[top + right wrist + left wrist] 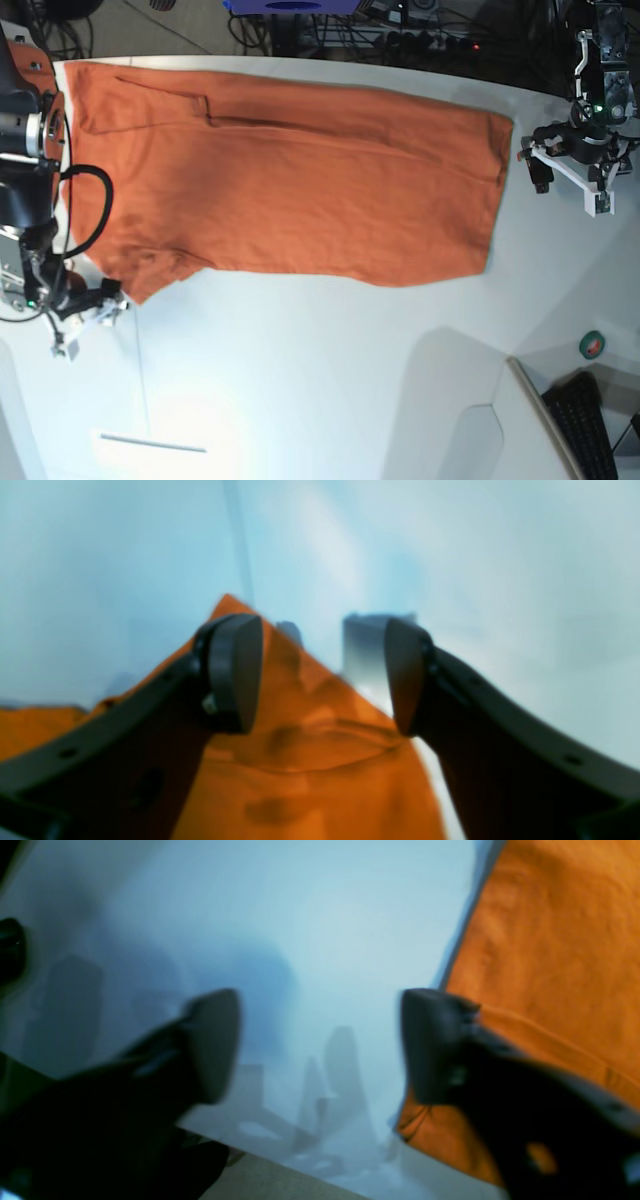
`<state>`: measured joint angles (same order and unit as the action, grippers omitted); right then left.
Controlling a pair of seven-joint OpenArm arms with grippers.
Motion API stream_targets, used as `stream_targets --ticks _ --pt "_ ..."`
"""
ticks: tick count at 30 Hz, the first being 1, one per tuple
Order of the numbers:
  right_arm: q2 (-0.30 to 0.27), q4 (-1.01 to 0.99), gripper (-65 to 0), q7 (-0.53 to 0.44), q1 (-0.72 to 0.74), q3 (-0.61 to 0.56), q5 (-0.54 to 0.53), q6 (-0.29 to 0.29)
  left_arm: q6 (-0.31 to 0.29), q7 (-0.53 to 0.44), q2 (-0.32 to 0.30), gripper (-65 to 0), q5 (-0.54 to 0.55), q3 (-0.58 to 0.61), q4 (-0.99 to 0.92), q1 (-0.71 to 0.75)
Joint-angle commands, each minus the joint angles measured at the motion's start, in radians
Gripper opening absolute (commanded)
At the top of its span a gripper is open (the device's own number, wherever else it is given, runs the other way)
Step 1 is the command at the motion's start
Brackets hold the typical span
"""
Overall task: Layout the t-shirt on the table in an organized manner, then fold the t-shirt properly
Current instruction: 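Release the shirt and move both grippers to the hem corners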
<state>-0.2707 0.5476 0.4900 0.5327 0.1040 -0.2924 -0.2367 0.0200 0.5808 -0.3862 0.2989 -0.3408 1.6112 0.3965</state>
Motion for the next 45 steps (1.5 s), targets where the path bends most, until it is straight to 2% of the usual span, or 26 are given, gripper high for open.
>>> stream_targets --ticks 1,2,5,17,21,28,30,31,35,41,45 --pt "-0.022 -0.025 -23.6 -0.037 0.039 -0.01 -0.004 -0.003 0.004 -0.017 -0.015 -6.4 -0.004 -0.01 0.016 -0.003" --pt "-0.02 -0.067 -21.3 -0.069 0.05 -0.014 -0.004 -0.003 0.004 -0.017 -0.015 -4.1 -0.004 -0.01 0.016 -0.003" --pt "-0.02 -0.126 -19.5 -0.123 0.063 -0.019 -0.004 -0.003 0.004 -0.017 -0.015 -3.3 -0.004 -0.01 0.014 -0.003" --pt "0.004 -0.126 -20.1 -0.103 0.016 -0.022 -0.004 -0.006 0.004 -0.017 -0.015 -3.3 -0.004 -0.01 -0.096 -0.067" --pt "0.009 -0.126 -29.7 -0.106 -0.004 -0.022 -0.004 -0.006 0.004 -0.017 -0.015 -3.3 -0.004 -0.008 -0.108 -0.089" --pt "0.014 -0.126 -54.9 -0.103 -0.016 -0.02 -0.004 -0.006 0.004 -0.015 -0.015 -2.5 -0.004 0.01 -0.145 -0.187" --pt "0.014 -0.126 -63.3 -0.101 -0.016 -0.017 -0.006 -0.006 0.004 -0.012 -0.023 -2.3 -0.004 0.05 -0.203 -0.25" --pt "0.014 -0.126 -65.0 -0.101 -0.015 -0.014 -0.008 -0.006 0.004 0.008 -0.035 -2.3 -0.004 0.075 -0.236 -0.281" --pt "0.014 -0.126 -65.0 -0.101 -0.015 -0.014 -0.008 -0.006 0.004 0.106 -0.038 -2.3 0.004 0.167 -0.355 -0.453" --pt "0.014 -0.085 -65.0 -0.098 -0.016 -0.013 -0.008 -0.006 0.004 0.112 -0.007 -2.3 0.006 0.246 -0.486 -0.631" --pt "0.014 0.078 -65.0 -0.006 -0.059 -0.013 -0.008 -0.006 0.004 0.112 0.023 -2.3 0.006 0.303 -0.593 -0.715"
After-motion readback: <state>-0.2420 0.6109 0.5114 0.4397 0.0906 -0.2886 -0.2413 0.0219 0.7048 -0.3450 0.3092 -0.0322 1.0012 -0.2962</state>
